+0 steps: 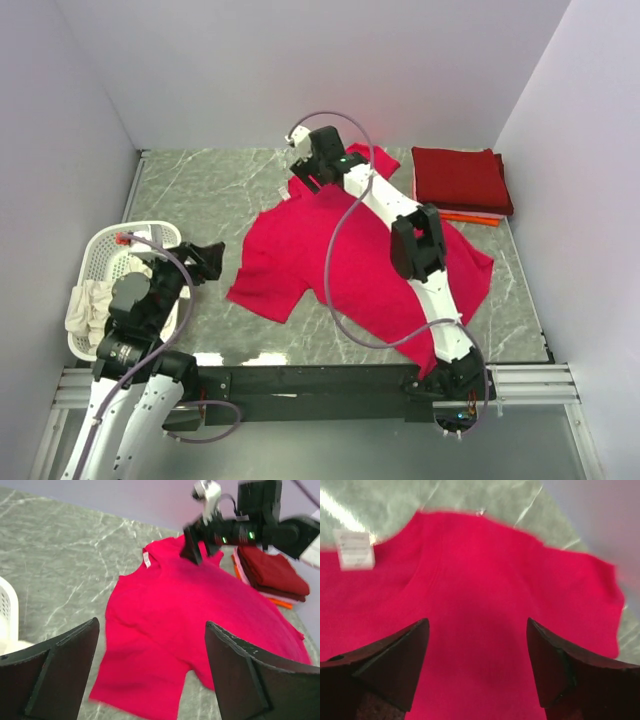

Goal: Fold and stack the t-shirts
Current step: Flatten the tshirt out

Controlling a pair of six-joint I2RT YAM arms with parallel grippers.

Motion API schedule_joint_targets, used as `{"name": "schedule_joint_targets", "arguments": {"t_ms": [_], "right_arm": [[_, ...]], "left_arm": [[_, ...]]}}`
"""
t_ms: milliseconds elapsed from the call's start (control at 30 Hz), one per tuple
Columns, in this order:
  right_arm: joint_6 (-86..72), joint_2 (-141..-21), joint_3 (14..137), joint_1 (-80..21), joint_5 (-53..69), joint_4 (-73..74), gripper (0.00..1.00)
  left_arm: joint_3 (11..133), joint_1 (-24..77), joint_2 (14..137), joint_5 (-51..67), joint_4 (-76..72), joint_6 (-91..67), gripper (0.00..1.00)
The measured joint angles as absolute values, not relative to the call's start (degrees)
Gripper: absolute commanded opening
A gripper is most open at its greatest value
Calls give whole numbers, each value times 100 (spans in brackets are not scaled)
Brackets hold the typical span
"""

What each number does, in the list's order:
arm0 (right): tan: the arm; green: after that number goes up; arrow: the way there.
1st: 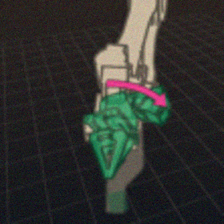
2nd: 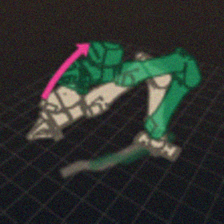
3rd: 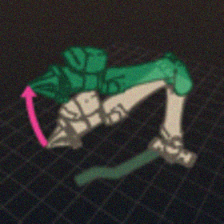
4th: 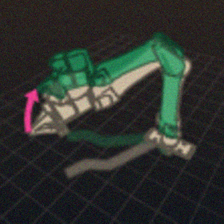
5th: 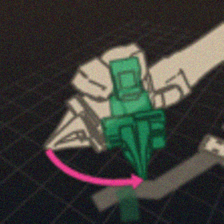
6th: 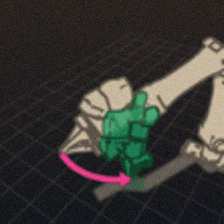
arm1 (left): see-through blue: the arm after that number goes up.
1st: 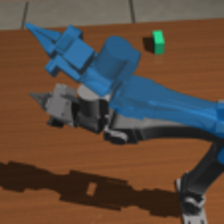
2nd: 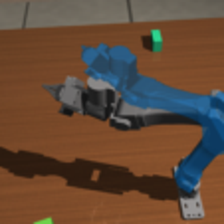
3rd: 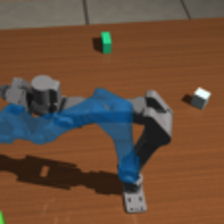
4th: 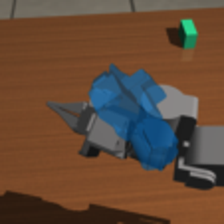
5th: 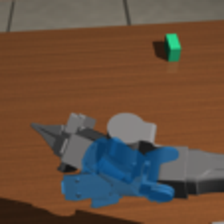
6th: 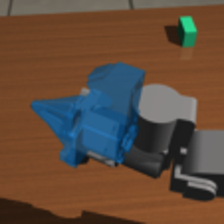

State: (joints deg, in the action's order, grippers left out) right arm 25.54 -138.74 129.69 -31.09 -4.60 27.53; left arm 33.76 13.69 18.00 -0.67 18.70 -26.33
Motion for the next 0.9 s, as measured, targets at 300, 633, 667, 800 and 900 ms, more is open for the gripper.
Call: {"name": "schedule_joint_targets", "arguments": {"t_ms": [300, 633, 667, 800, 900], "right_arm": [[3354, -11030, 10536, -1966, 1332, 3686, 90], [4036, -9120, 7476, -2663, 2322, 4178, 83], [3990, -9139, 7057, -3026, 2211, 4136, 83], [3741, -9223, 6119, -4329, 1739, 4016, 82], [3520, -9242, 6073, -4764, 1487, 3752, 81]], "left_arm": [[4106, 1367, 3778, 690, 1061, -2685, 92], [6344, 1361, 8768, 1992, 906, -2650, 80], [6525, 1356, 9004, 1931, 1055, -2591, 80], [7607, 1323, 9850, 1599, 1664, -2215, 80], [8305, 1306, 10471, 1455, 1874, -1918, 79]]}}
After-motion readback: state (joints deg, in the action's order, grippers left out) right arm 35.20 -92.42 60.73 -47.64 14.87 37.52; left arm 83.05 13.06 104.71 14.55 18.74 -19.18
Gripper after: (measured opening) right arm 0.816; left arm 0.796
